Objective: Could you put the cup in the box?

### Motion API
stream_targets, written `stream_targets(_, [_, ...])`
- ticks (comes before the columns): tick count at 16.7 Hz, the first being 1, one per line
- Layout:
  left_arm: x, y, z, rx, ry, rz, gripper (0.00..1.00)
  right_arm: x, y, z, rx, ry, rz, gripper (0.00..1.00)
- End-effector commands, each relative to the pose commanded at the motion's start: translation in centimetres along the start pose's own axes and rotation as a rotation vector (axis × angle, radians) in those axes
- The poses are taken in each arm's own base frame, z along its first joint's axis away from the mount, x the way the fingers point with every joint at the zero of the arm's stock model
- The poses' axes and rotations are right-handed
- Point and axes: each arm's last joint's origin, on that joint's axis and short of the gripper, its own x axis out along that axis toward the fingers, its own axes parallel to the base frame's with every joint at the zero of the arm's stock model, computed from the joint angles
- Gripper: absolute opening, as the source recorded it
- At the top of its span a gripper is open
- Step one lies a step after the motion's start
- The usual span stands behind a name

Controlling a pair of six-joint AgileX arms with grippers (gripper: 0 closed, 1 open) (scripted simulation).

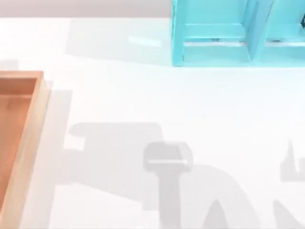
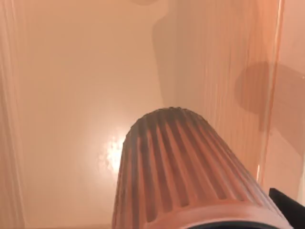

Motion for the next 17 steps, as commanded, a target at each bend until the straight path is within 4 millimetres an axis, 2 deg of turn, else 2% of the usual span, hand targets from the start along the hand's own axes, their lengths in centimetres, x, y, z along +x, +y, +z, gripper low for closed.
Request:
stream_targets(3, [0.3, 0.8, -0.4, 0.002, 0.018, 0.014, 0.0, 0.0, 0.0, 0.0, 0.0, 0.0, 0.0, 1.0])
stream_targets(11, [0.5, 0.8, -0.5, 0.008, 0.02, 0.024, 0.0, 0.0, 0.0, 0.0, 0.0, 0.0, 0.0, 1.0])
stream_targets(14, [2.0, 1.1, -0.5, 0.005, 0.012, 0.025, 0.0, 0.0, 0.0, 0.0, 0.0, 0.0, 0.0, 1.0])
stream_targets(17, [4.8, 1.6, -0.6, 0.003, 0.011, 0.026, 0.0, 0.0, 0.0, 0.0, 0.0, 0.0, 0.0, 1.0])
